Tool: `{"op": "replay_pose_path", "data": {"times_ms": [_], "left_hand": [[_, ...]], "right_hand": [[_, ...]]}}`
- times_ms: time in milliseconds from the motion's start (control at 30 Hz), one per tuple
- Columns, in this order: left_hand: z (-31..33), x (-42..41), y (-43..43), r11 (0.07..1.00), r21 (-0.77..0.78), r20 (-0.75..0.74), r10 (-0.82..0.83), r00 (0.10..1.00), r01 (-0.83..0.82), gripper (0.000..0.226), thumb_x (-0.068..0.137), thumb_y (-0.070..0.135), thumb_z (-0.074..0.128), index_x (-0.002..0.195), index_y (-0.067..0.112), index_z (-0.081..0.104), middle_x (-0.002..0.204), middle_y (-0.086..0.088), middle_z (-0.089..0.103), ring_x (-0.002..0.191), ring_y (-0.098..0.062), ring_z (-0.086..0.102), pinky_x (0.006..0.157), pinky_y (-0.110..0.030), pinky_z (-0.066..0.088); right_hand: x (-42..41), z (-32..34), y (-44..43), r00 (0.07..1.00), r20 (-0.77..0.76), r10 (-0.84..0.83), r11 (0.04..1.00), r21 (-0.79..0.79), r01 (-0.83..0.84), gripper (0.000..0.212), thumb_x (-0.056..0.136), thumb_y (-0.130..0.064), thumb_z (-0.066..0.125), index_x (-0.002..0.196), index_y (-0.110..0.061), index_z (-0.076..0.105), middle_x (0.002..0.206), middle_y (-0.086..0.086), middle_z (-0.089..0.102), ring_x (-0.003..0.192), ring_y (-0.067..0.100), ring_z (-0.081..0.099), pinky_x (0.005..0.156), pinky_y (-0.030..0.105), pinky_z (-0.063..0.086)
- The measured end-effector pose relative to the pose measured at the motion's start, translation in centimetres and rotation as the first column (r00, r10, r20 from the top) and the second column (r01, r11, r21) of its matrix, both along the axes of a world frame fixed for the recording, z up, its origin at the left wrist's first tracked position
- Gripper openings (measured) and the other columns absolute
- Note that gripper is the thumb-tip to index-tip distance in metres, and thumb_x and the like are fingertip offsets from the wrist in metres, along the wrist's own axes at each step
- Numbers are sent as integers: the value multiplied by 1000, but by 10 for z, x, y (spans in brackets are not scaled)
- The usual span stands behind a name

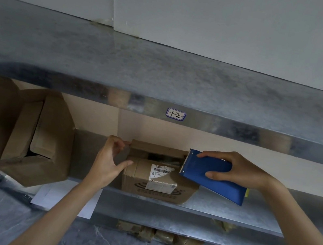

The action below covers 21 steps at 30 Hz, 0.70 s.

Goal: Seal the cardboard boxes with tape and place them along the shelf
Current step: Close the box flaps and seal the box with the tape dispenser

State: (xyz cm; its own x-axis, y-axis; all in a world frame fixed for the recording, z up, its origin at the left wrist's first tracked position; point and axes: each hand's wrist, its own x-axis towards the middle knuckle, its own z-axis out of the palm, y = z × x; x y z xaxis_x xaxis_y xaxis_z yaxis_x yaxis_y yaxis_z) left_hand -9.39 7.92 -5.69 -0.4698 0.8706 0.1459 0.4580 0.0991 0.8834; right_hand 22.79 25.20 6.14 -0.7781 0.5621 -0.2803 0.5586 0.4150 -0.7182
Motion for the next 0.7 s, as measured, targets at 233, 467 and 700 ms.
{"op": "replay_pose_path", "data": {"times_ms": [233, 467, 700], "left_hand": [[1, 2, 4, 998, -5, 23, -55, 998, 55, 47, 78, 7, 81, 98, 33, 47, 100, 25, 66, 105, 9, 61, 83, -1, 44], [-1, 2, 6, 995, -25, 97, -92, 991, 95, 46, 78, 11, 83, 100, 24, 45, 104, 18, 63, 106, 17, 55, 81, -3, 46], [-2, -1, 5, 994, 0, 109, -109, 988, 110, 48, 75, 10, 85, 100, 22, 46, 107, 15, 62, 111, 4, 57, 83, -7, 49]], "right_hand": [[8, 2, -4, 1000, -2, -25, 1000, -13, 25, 45, 76, -52, 73, 119, -58, 59, 127, -38, 53, 118, -12, 50, 93, 6, 41], [7, 0, -8, 999, 3, -35, 999, -22, 35, 46, 76, -52, 73, 119, -58, 59, 127, -38, 54, 119, -11, 50, 97, 11, 42], [6, 4, -7, 1000, -4, -21, 998, -55, 20, 46, 76, -51, 74, 119, -56, 60, 128, -39, 52, 121, -14, 47, 94, 3, 38]]}}
